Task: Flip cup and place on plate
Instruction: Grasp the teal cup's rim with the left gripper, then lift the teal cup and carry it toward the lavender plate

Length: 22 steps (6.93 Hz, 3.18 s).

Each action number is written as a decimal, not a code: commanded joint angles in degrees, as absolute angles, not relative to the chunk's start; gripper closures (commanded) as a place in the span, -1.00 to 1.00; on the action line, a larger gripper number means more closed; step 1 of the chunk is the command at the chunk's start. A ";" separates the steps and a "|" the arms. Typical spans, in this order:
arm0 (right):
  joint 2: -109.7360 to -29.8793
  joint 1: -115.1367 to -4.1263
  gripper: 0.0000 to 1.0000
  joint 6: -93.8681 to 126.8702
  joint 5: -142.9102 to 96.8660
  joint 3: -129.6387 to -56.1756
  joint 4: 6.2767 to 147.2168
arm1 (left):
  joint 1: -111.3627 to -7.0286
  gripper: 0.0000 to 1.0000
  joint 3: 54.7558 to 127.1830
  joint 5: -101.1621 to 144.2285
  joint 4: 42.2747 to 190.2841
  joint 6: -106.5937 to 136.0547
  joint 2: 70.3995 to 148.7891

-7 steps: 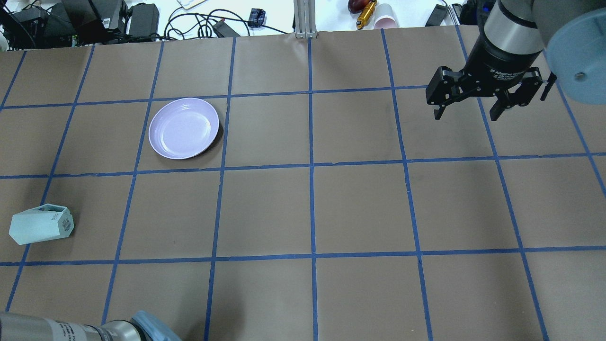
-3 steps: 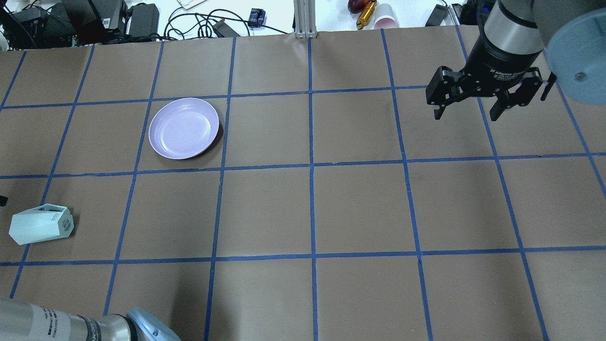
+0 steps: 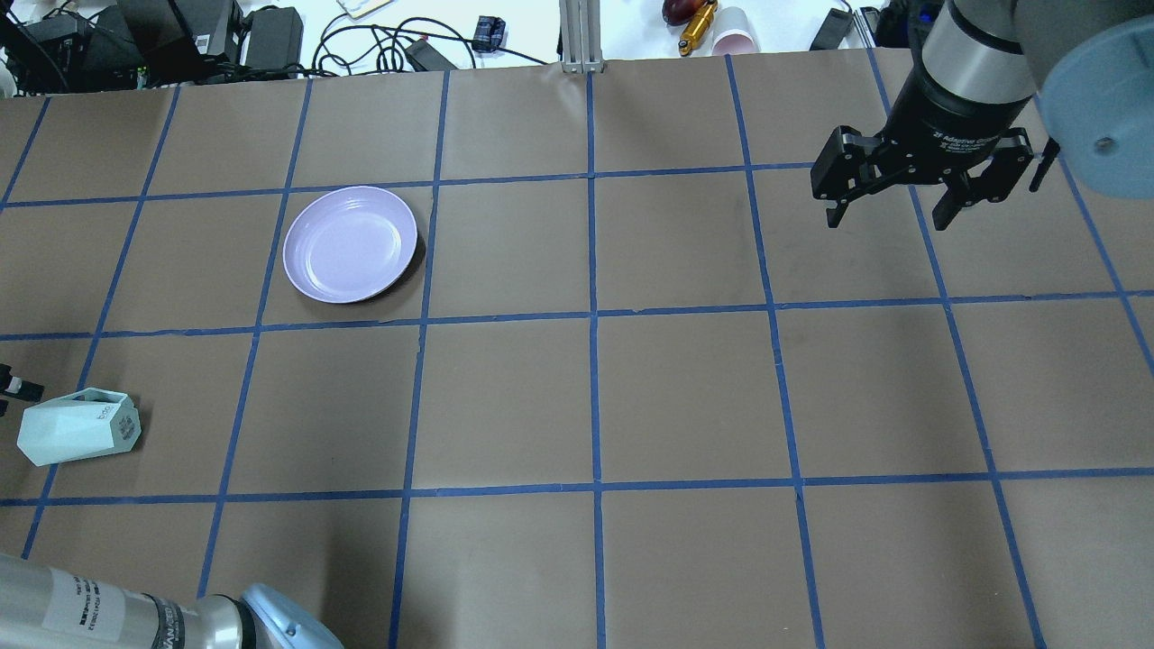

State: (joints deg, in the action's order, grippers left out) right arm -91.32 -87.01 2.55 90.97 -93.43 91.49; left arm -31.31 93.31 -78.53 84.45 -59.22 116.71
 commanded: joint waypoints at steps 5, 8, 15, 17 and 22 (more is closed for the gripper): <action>-91.32 -87.01 -1.00 2.55 90.97 -93.43 91.49 | -31.29 -1.00 93.78 -75.85 91.23 -60.29 118.04; -91.32 -87.01 -1.00 2.55 90.97 -93.43 91.49 | -31.29 -1.00 93.95 -76.03 91.40 -60.12 118.56; -91.32 -87.01 -1.00 2.55 90.97 -93.43 91.49 | -32.17 1.00 95.19 -73.56 91.76 -53.81 115.15; -91.32 -87.01 -1.00 2.55 90.88 -93.43 91.49 | -34.79 1.00 91.52 -74.00 93.24 -47.05 112.95; -91.32 -87.01 -1.00 2.55 90.88 -93.43 91.49 | -46.36 1.00 82.21 -83.83 93.25 -39.67 108.29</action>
State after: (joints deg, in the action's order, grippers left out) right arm -91.32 -87.01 2.55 90.95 -93.43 91.49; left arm -41.44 85.64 -80.80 93.47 -42.48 109.74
